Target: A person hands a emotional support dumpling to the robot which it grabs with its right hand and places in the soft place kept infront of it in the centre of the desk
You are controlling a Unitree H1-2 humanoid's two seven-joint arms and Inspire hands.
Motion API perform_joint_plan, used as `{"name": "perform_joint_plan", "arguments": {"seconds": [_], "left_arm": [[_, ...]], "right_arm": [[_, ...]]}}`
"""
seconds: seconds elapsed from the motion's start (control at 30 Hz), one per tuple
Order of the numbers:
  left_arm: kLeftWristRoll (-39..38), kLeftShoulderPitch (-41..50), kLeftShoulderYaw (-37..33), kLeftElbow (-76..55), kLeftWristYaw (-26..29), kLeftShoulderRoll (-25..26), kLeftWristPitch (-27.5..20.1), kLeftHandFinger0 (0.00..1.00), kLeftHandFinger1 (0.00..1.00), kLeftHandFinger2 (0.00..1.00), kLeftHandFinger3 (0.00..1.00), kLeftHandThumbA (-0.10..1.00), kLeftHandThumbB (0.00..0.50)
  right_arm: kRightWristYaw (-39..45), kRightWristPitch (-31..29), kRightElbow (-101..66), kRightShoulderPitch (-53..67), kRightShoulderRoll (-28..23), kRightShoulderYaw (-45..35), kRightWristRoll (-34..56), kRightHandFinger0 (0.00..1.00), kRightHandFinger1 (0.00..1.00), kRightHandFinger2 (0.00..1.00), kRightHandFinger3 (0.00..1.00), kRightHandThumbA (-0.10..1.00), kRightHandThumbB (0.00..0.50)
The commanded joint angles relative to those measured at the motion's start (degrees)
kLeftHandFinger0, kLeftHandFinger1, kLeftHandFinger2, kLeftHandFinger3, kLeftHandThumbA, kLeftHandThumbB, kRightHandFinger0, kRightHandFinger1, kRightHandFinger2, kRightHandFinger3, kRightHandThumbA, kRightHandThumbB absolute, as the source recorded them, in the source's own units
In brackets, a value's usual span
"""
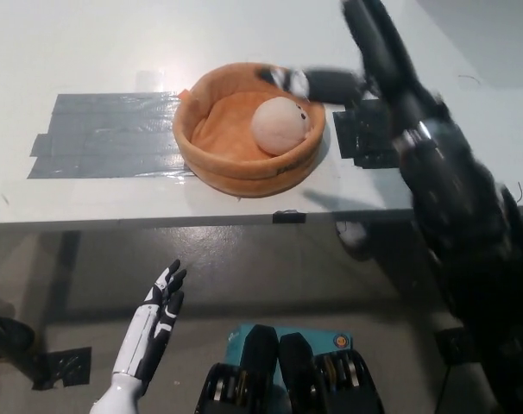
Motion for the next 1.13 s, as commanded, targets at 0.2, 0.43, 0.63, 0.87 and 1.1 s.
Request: {"name": "perform_joint_plan", "arguments": {"seconds": [0.2, 0.43, 0.63, 0.87, 1.1], "left_arm": [[-0.1, -1.1, 0.0, -1.1, 0.3, 0.3, -1.7, 1.00, 1.00, 1.00, 1.00, 0.97, 0.090], [0.7, -0.8, -0.4, -1.4, 0.3, 0.3, -0.9, 1.00, 1.00, 1.00, 1.00, 0.98, 0.096], [-0.2, -1.0, -0.5, -1.1, 0.2, 0.1, -1.6, 1.00, 1.00, 1.00, 1.00, 0.97, 0.094], [0.5, -0.3, -1.2, -1.5, 0.1, 0.1, -1.4, 1.00, 1.00, 1.00, 1.00, 0.97, 0.104], [0.6, -0.1, -1.5, -2.1, 0.2, 0.2, -1.2, 1.00, 1.00, 1.00, 1.00, 0.94, 0.094]], "right_arm": [[-0.1, -4.5, -13.6, 25.8, -4.2, -5.4, 4.9, 1.00, 1.00, 1.00, 1.00, 0.93, 0.270], [-1.4, -9.8, -3.7, 29.3, -3.2, -5.6, 5.3, 1.00, 1.00, 1.00, 1.00, 0.84, 0.219], [-1.0, -11.8, 5.2, 30.4, -2.8, -4.4, 4.7, 1.00, 1.00, 1.00, 1.00, 0.86, 0.199], [-0.9, -14.2, 11.4, 32.2, -3.3, -2.7, 3.5, 1.00, 1.00, 1.00, 1.00, 0.82, 0.208], [-0.6, -15.0, 12.1, 32.9, -2.7, -3.0, 5.1, 1.00, 1.00, 1.00, 1.00, 0.86, 0.218]]}}
